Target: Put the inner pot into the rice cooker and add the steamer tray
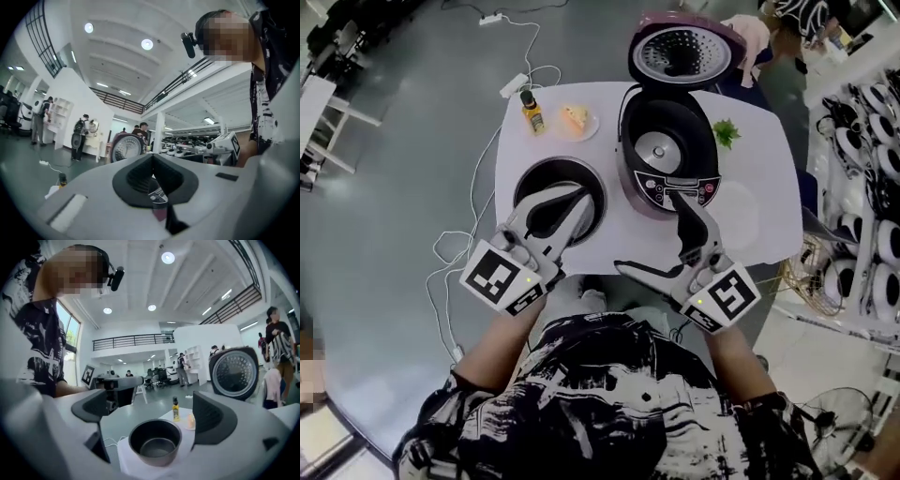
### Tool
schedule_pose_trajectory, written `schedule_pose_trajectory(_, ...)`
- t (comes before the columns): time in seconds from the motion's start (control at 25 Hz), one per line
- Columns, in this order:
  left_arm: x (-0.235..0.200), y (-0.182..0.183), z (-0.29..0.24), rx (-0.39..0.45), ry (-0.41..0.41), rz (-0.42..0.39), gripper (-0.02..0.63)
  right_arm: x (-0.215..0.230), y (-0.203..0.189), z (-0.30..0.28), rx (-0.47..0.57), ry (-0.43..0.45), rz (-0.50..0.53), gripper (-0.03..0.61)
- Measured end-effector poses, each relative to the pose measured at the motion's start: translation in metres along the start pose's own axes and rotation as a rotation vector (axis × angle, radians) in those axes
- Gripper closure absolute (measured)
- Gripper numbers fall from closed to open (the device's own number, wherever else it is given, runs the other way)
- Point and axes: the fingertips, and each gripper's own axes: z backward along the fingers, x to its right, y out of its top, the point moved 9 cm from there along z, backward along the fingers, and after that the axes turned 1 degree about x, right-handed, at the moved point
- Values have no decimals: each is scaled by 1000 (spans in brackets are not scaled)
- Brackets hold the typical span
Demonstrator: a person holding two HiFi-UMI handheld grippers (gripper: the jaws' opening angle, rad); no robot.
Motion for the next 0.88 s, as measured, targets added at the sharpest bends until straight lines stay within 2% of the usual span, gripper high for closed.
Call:
schedule_pose_trajectory(0.08,-11,4,9,6,98,-7,609,8,-12,-30,-39,100,-36,28)
schedule_pose_trajectory(0.24,-22,4,20,37,252,-34,609,29,-25,-82,-111,248,-55,28)
schedule_pose_trajectory(0.52,-10,2,58,73,537,-36,609,34,-40,-161,-290,448,35,28)
schedule_pose_trajectory(0.68,-4,-2,79,82,617,-14,609,29,-72,-209,-425,481,93,28)
schedule_pose_trajectory(0.88,-10,-3,101,84,624,0,609,42,-121,-270,-637,393,189,28)
